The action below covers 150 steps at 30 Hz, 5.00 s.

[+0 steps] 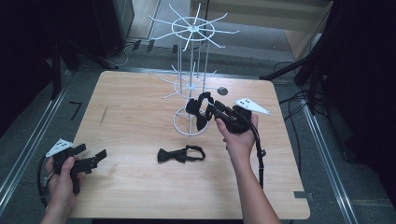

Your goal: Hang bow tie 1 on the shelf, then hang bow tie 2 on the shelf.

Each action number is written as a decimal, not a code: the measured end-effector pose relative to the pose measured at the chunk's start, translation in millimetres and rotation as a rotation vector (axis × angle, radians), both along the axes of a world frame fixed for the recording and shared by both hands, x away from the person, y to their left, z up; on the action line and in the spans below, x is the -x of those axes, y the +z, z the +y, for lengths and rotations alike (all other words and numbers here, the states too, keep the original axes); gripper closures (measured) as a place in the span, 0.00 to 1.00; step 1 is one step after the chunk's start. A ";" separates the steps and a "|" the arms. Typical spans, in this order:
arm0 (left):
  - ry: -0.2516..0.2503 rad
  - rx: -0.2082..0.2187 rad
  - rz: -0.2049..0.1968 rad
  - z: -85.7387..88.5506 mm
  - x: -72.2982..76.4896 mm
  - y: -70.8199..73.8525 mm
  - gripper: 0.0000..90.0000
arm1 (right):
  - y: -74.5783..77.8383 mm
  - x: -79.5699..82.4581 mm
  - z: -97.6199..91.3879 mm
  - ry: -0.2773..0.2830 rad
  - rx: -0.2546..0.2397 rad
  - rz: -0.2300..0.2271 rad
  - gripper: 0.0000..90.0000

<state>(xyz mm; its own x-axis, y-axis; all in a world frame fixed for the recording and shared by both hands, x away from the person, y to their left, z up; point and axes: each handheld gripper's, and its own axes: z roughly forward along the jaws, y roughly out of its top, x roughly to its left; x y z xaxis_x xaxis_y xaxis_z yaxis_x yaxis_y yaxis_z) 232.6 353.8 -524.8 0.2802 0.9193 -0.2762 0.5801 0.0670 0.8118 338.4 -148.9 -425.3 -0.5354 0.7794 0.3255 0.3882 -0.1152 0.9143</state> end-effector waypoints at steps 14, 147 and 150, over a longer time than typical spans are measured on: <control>0.001 -0.002 -0.001 -0.1 0.2 0.1 0.00 | 1.3 23.3 -10.3 -0.008 0.017 -0.067 0.58; -0.001 0.002 0.003 -0.7 -0.7 0.0 0.00 | -119.4 60.7 25.1 0.115 0.284 0.260 0.98; 0.000 0.003 0.003 -0.7 -0.8 0.0 0.00 | -119.1 60.8 25.3 0.118 0.278 0.256 0.99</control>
